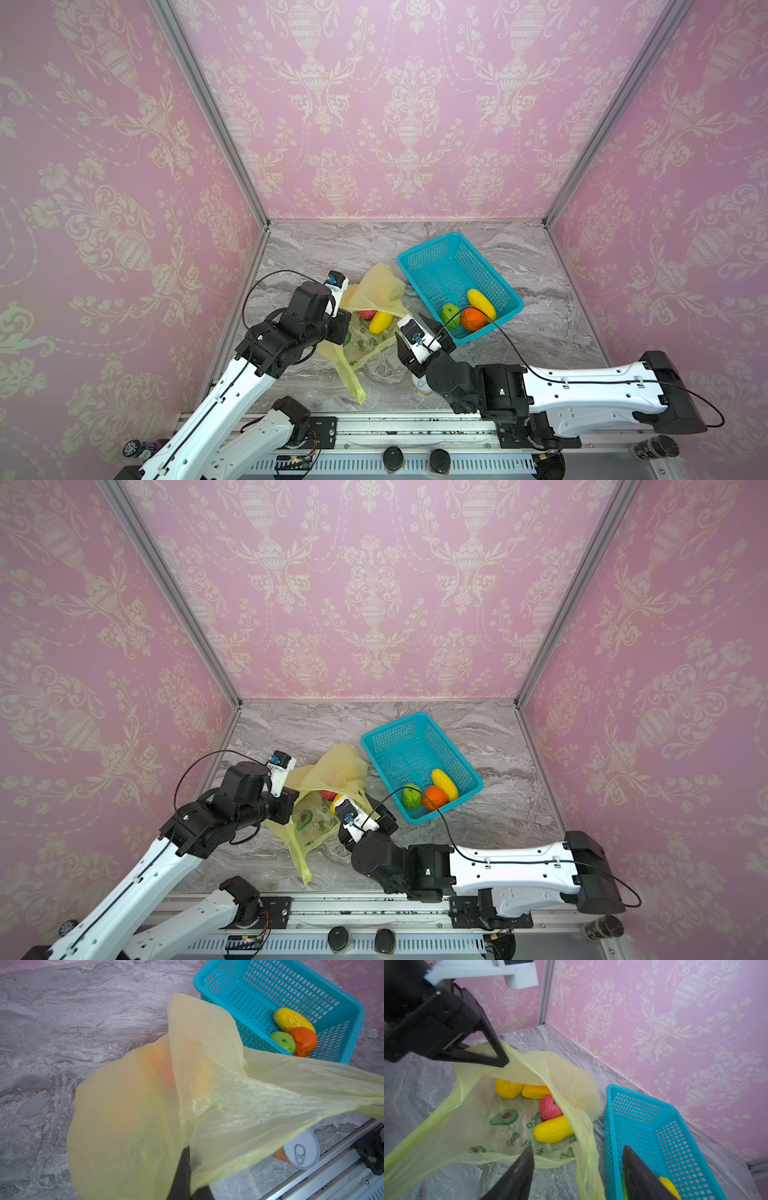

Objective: Untie the knot of the plastic bag and take out the fruit

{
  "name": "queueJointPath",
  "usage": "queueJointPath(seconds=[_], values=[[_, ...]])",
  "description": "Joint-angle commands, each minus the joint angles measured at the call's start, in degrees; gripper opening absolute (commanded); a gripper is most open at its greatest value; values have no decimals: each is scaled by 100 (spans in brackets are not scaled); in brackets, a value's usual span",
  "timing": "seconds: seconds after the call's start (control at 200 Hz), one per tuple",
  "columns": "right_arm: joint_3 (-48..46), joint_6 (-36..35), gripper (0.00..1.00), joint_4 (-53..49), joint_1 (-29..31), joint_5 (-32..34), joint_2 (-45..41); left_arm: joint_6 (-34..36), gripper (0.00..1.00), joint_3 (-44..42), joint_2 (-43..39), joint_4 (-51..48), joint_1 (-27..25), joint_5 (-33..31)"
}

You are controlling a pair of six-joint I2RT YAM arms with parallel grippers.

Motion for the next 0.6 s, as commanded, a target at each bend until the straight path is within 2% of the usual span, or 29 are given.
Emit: queueJointPath(seconds=[0.0, 0.1, 0.15, 0.225, 0.405, 0.59], values=[[152, -77, 60, 30, 6, -614, -99, -32, 0, -42, -86, -133, 36, -168], [256, 105, 41, -4, 22, -1235, 6, -33, 0, -38, -70, -130, 36, -163], [392, 252, 35, 1, 33, -1442, 219, -22, 0, -38, -36, -137, 36, -151], [631, 476, 31, 95, 41, -1495, 733, -24, 0, -38, -27, -138, 36, -137], [1346, 1121, 24, 184, 32, -873, 2173, -33, 0, -47, -125, -132, 36, -171], [1465, 1925, 22, 332, -211, -775, 2852, -33, 0, -38, -71, -135, 36, -134]])
